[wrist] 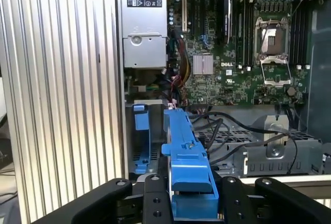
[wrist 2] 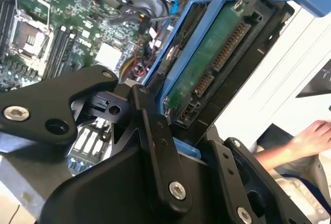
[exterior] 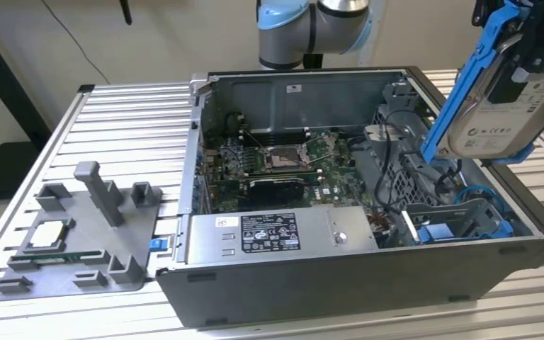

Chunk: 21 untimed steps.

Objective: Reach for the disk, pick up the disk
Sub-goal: 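Pick up the disk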

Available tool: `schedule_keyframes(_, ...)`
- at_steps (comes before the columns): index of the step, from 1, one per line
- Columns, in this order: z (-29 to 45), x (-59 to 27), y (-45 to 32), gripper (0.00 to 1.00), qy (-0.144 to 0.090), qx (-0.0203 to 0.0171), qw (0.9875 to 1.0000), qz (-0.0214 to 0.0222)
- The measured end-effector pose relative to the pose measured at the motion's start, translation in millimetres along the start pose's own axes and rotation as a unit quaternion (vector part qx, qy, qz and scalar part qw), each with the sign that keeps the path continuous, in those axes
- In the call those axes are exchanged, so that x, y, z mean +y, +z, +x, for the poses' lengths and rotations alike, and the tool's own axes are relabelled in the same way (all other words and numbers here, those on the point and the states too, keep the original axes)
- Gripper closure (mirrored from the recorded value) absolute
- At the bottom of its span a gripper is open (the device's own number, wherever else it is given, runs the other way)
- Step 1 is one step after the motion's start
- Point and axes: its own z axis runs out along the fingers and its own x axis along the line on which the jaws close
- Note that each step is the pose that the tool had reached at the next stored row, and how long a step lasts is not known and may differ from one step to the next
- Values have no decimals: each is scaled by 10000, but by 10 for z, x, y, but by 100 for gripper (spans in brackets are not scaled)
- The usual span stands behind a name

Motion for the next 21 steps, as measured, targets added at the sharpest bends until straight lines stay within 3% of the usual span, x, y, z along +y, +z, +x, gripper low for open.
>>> schedule_keyframes(3, 52, 1, 30, 100, 0, 0, 10000, 0)
schedule_keyframes(13, 77, 31, 205, 100, -1, 3, 10000, 0)
schedule_keyframes(21, 165, 20, 349, 100, -48, -1, 10000, -2)
